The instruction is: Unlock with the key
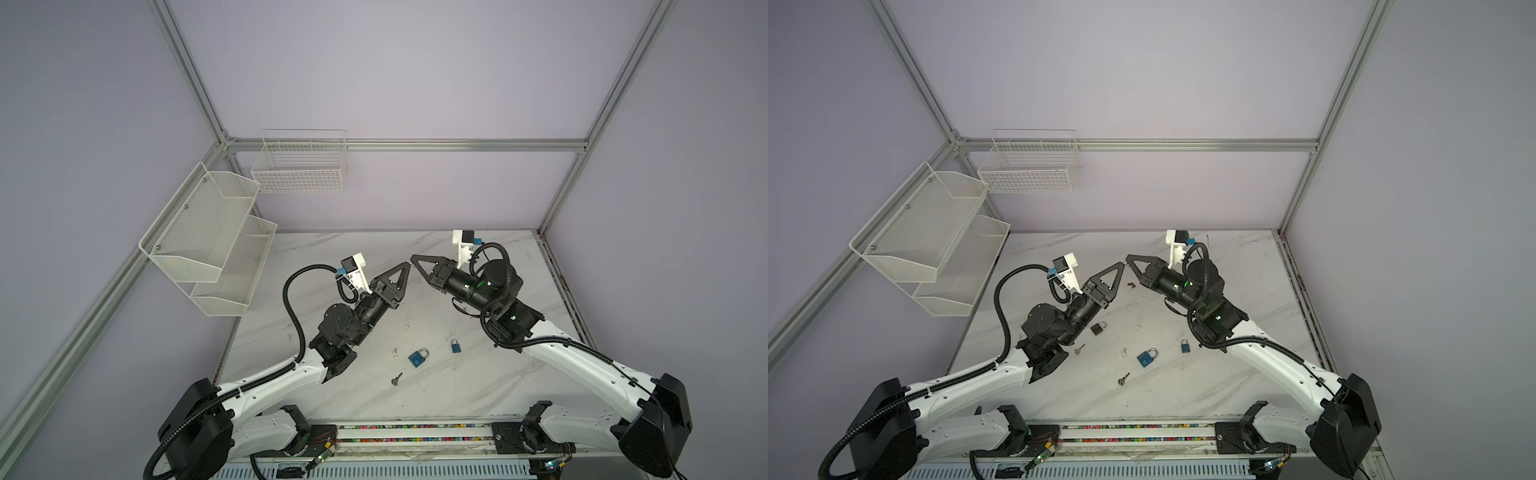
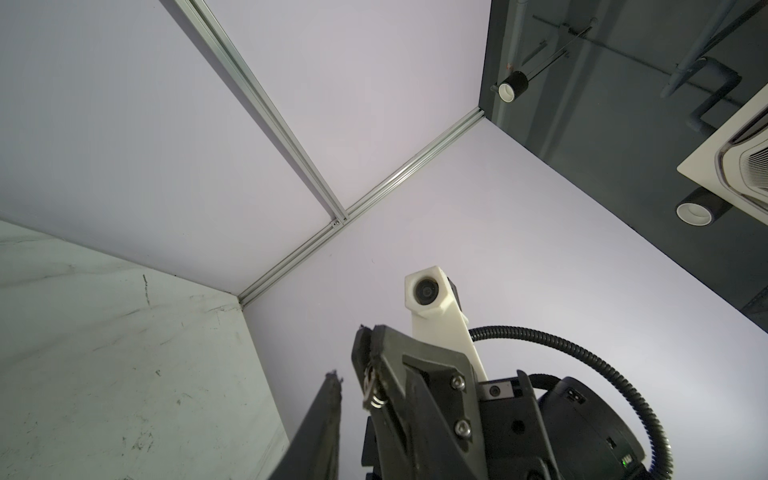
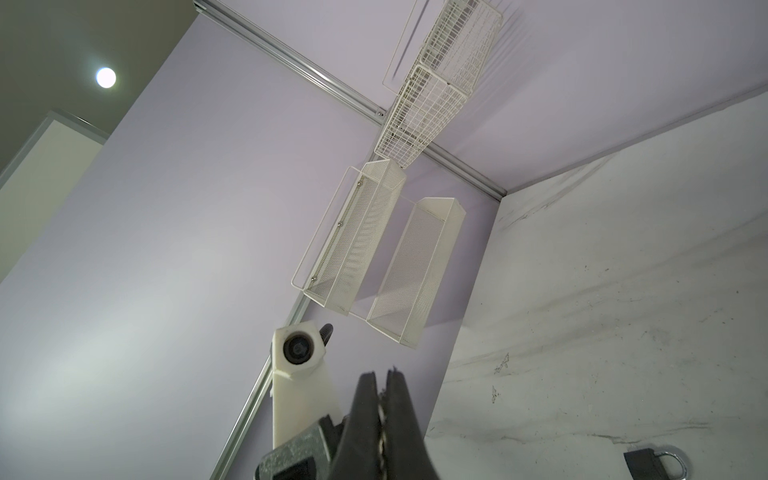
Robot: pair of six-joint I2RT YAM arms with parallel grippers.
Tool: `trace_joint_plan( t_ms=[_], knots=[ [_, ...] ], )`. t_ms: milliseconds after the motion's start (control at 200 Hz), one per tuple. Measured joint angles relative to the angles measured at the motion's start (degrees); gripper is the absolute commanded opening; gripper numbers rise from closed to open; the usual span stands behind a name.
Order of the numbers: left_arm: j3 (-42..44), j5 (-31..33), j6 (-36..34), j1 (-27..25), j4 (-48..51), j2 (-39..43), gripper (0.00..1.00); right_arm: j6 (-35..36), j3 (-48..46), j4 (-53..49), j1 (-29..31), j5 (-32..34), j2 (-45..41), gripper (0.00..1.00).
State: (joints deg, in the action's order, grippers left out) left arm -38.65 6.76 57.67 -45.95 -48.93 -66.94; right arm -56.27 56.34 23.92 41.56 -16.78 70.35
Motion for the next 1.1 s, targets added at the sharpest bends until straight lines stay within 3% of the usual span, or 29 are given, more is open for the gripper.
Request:
trace_joint_plan(
  t_ms=[150, 590, 995, 1100],
  knots=[
    [0.00, 0.39, 0.44, -0.20, -0.39, -0.02, 0.17, 0.00, -0.39, 0.81, 0.02, 0.00, 0.46, 0.00],
    [-0.11, 1.38, 1.70, -0.31, -0.20, -0.87, 0.16, 0.02, -1.11, 2.49, 0.09, -0.09, 0.72, 0.00],
    [-0.24, 2.05, 1.62, -0.37, 0.31, -1.73, 0.00, 0.24, -1.51, 3.34, 0.09, -0.20, 1.22, 0.00],
    [-0.76, 2.29, 1.42, -0.37, 0.92, -1.73, 0.00, 1.16, -1.51, 3.56, 0.09, -0.09, 1.18, 0.00]
  ],
)
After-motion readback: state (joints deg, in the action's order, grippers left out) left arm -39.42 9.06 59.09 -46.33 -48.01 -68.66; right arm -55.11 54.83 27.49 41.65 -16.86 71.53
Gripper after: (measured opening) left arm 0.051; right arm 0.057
